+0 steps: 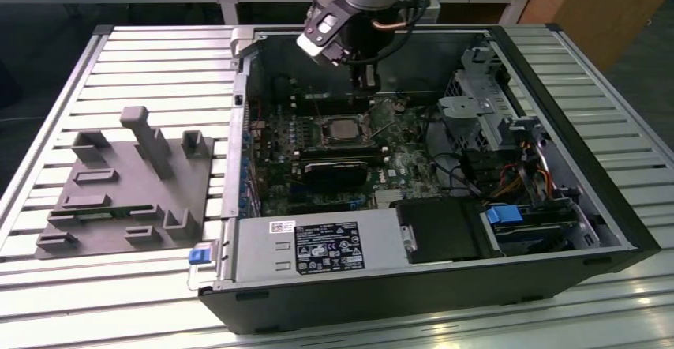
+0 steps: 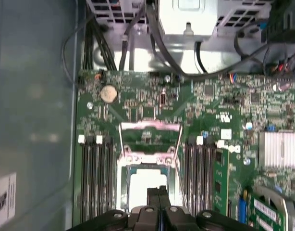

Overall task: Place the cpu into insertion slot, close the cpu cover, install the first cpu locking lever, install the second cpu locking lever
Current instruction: 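Close the cpu cover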

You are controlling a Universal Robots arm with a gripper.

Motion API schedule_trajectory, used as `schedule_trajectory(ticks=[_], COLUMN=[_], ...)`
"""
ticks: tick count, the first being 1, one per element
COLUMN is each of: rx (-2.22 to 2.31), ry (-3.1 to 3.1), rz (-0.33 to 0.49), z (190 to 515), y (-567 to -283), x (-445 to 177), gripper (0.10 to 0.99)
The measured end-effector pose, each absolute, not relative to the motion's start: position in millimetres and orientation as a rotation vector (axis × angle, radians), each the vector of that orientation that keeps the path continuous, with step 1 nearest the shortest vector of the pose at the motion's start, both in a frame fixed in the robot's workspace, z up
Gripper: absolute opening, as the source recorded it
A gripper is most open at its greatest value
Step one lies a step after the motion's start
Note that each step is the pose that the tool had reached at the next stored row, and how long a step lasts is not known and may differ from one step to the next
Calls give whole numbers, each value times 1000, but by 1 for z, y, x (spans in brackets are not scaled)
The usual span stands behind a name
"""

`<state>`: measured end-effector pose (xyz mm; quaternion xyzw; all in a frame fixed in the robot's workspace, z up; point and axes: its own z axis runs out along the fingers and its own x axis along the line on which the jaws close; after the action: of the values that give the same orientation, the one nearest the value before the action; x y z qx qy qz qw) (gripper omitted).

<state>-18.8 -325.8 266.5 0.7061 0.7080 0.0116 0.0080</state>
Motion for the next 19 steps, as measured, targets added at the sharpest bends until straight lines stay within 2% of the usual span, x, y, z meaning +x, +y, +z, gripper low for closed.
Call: schedule_trajectory(ticks=[19], rx=[2215], ry=[2204], rz=[35], z=[266], y=[-326], x=[9], gripper=[106])
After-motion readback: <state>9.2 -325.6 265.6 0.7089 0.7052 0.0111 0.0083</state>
